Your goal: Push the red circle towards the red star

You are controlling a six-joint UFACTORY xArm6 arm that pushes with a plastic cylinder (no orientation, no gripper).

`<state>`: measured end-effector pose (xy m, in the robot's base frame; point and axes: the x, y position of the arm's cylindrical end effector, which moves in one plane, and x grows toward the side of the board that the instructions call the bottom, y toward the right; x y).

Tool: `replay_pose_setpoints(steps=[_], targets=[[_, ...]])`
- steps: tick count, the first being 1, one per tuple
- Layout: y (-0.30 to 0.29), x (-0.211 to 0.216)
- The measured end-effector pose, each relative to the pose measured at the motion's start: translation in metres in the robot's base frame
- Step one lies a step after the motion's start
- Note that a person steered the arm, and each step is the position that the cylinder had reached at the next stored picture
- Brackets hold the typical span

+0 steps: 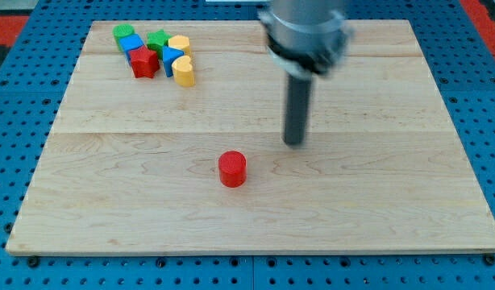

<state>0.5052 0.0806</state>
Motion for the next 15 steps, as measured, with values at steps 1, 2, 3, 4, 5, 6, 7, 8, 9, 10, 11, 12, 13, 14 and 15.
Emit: replay_pose_setpoints(steps=[1,2,3,4,5,6,7,8,9,10,11,12,13,14,15], targets=[[-0.047,0.058],[-0.151,0.054],[-0.184,0.021],[-0.209,0.023],[-0.171,0.059],[-0.054,0.039],[-0.072,-0.005],[-0.119,-0.049],[-0.122,-0.019],[-0.025,-0.008],[-0.04,0.064],[-0.109,0.013],[-0.197,-0.041],[-0.185,-0.018],[-0.221,-0.015]])
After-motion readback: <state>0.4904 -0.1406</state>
